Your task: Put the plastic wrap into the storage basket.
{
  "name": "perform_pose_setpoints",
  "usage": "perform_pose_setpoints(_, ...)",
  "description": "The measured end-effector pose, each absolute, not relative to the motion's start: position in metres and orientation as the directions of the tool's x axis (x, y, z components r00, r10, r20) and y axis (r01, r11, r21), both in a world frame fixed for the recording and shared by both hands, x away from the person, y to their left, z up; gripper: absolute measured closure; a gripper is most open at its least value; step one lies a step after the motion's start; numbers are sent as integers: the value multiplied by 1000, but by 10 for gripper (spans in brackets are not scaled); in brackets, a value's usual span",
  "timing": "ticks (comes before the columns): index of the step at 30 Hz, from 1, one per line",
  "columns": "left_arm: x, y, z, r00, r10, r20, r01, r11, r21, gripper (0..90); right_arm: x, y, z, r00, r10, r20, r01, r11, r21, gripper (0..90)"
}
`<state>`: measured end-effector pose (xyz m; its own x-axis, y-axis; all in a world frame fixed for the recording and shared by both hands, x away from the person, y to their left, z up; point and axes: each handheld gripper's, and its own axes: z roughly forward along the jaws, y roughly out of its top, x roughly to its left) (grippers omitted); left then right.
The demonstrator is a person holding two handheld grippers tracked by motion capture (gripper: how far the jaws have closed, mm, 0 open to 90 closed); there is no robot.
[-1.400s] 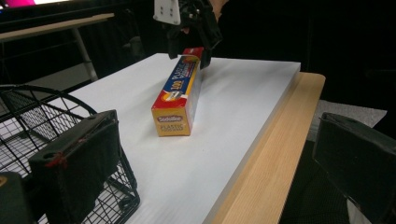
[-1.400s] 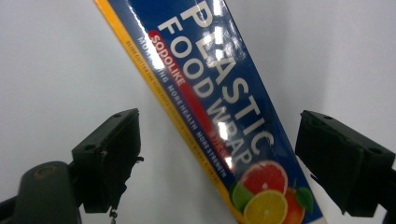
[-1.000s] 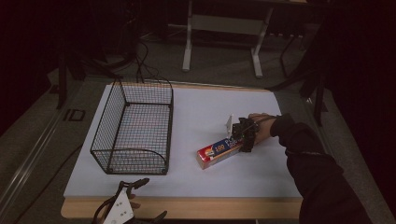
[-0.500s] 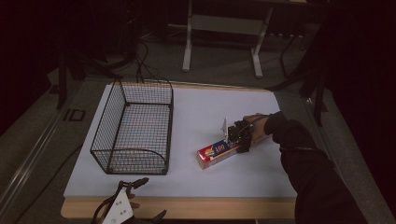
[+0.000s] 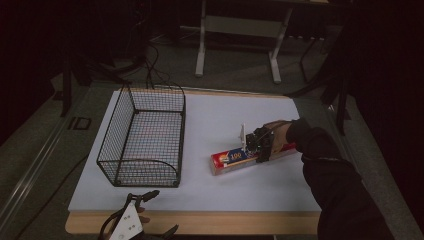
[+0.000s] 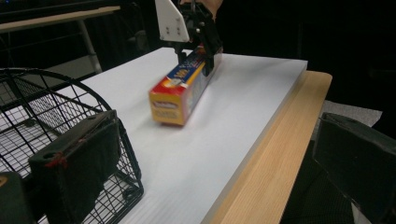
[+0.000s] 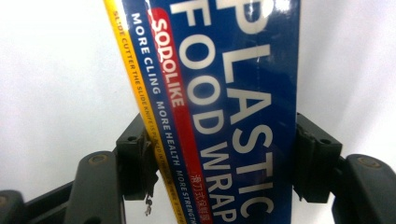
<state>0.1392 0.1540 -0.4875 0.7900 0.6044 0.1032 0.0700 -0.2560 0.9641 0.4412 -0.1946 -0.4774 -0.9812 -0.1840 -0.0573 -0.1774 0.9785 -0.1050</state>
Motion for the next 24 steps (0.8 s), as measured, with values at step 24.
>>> perform_pose_setpoints(24,144,150,-485,813,573,103,49,-243,969,15,444,-197,-396,-927,375,-28,371,923,103,382)
